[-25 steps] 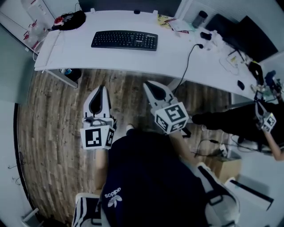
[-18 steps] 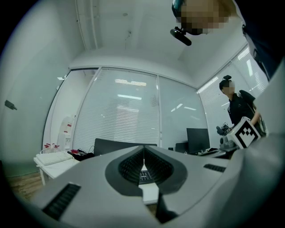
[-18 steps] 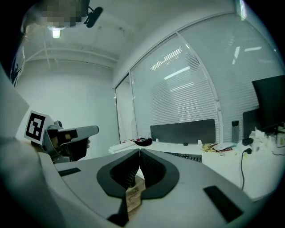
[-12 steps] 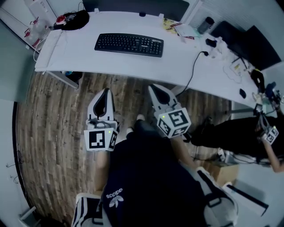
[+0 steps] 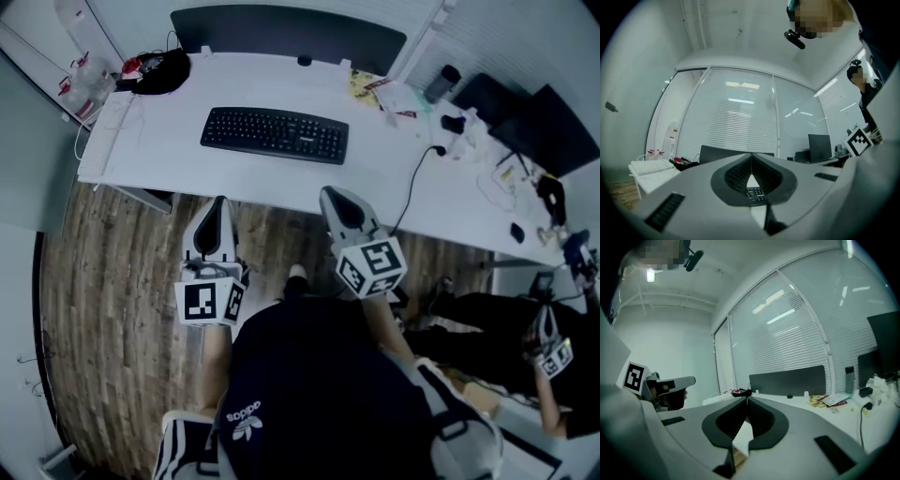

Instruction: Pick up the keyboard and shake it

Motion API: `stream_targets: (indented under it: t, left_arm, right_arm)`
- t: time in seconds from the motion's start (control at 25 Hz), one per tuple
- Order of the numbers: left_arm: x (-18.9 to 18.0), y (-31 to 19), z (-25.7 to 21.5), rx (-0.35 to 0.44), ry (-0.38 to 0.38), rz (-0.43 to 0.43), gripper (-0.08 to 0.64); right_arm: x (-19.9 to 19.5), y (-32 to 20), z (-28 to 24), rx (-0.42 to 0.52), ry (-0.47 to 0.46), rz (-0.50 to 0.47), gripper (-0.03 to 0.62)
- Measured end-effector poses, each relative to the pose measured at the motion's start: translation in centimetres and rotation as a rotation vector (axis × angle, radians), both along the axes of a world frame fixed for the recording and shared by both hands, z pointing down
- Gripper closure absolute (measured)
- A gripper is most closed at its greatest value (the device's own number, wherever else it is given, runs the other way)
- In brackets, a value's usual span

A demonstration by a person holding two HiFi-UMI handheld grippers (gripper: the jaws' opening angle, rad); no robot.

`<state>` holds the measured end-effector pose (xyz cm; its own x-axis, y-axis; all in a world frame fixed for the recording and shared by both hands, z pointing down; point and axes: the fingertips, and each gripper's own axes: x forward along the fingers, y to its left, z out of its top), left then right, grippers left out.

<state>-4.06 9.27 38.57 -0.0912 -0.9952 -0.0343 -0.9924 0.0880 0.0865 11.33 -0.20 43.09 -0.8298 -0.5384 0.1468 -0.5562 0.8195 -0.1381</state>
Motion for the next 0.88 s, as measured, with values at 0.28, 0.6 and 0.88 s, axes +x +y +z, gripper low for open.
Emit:
stream_targets:
  t: [0.28,0.6,0.88]
  left_arm:
    - [0.0,-4.7,0.6,0.015,0.020,-0.016,0.555]
    - [0.3,-7.5,2.0,-0.020,0.018,-0.023,0.555]
    - [-1.5,-8.8,2.0,-0.032,0.008,-0.047,0.555]
  right_arm:
    - [0.3,-4.9,1.0,-0.009,0.016,-0.005,0.587]
    - [2.0,-8.2,2.1,-0.044,0.014,0.034,0.588]
    - [2.5,-9.8,3.3,-0.070,0.030,0.069,0.587]
